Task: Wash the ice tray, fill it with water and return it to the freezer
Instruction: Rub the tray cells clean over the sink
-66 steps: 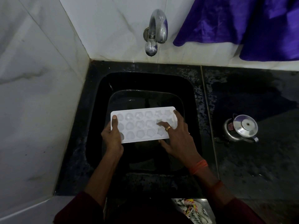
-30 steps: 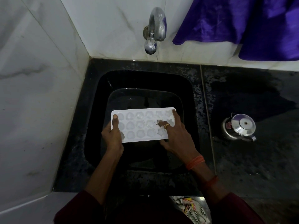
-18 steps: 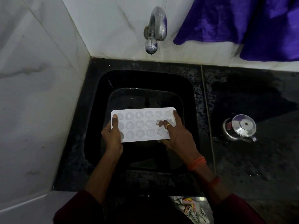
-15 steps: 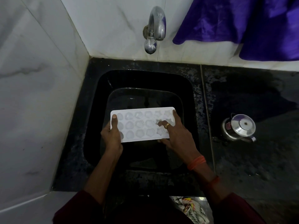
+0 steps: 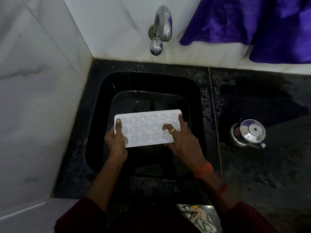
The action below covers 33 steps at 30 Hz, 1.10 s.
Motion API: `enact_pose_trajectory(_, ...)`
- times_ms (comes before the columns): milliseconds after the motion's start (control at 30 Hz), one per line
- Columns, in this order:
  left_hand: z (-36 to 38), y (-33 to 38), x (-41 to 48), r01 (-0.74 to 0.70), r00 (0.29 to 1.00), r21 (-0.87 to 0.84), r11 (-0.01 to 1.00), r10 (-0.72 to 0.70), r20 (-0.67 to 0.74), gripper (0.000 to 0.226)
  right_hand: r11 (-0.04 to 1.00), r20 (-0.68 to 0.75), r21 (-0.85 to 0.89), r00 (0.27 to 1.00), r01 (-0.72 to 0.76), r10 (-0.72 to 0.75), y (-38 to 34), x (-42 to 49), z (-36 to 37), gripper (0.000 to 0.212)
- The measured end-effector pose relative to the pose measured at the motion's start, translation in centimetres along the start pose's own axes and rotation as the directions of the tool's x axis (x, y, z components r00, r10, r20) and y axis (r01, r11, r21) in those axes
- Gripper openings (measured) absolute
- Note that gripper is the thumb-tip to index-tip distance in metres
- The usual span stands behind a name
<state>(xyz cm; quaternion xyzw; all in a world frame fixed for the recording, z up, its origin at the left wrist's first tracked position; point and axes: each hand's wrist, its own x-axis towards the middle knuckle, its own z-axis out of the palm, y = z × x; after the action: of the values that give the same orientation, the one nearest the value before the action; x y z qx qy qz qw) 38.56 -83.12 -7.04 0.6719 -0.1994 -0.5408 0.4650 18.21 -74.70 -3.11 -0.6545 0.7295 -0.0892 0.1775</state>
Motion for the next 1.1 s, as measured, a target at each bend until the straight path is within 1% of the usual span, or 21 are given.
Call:
enact_pose_trajectory(67, 0.0, 0.0, 0.0, -0.002, 1.000, -0.005, 1.000, 0.002, 0.002, 0.027, 1.000, 0.004, 0.003, 1.000, 0.005, -0.005, 0.0, 0.0, -0.1, 0.048)
enact_pose_trajectory(133, 0.0, 0.0, -0.1, -0.003, 1.000, -0.009, 1.000, 0.003, -0.001, 0.025, 1.000, -0.001, 0.021, 1.000, 0.005, -0.005, 0.1, -0.1, -0.3, 0.052)
enact_pose_trajectory(300, 0.0, -0.1, -0.5, 0.001, 1.000, -0.003, 1.000, -0.001, -0.006, 0.023, 0.999, 0.019, -0.023, 1.000, -0.024, 0.024, 0.1, 0.2, -1.2, 0.088)
enact_pose_trajectory(400, 0.0, 0.0, -0.6, 0.003, 1.000, -0.001, 1.000, -0.003, 0.008, 0.024, 0.999, 0.080, -0.033, 0.997, -0.021, 0.024, -0.1, 0.8, -1.8, 0.100)
enact_pose_trajectory(500, 0.2, 0.2, -0.7, -0.018, 0.999, -0.002, 1.000, 0.018, 0.039, 0.022, 1.000, 0.140, -0.017, 0.990, -0.026, 0.028, -0.3, 1.4, -2.4, 0.099)
enact_pose_trajectory(667, 0.3, 0.5, -0.9, -0.031, 0.998, 0.002, 1.000, 0.031, 0.054, 0.022, 0.992, 0.174, -0.126, 0.985, 0.027, -0.005, -0.4, 2.3, -2.9, 0.112)
enact_pose_trajectory(867, 0.3, 0.5, -0.9, -0.007, 0.999, 0.002, 1.000, 0.007, 0.049, 0.022, 0.984, 0.221, -0.168, 0.975, 0.052, -0.014, -0.2, 2.7, -3.1, 0.114)
enact_pose_trajectory(967, 0.3, 0.5, -0.9, -0.007, 0.999, 0.004, 1.000, 0.007, 0.051, 0.024, 0.979, 0.234, -0.195, 0.972, 0.056, -0.009, -0.1, 2.8, -3.0, 0.115)
enact_pose_trajectory(1100, 0.5, 0.7, -0.9, -0.014, 0.999, 0.006, 1.000, 0.014, 0.043, 0.020, 0.975, 0.208, -0.215, 0.978, 0.057, -0.012, -0.1, 2.9, -3.0, 0.118)
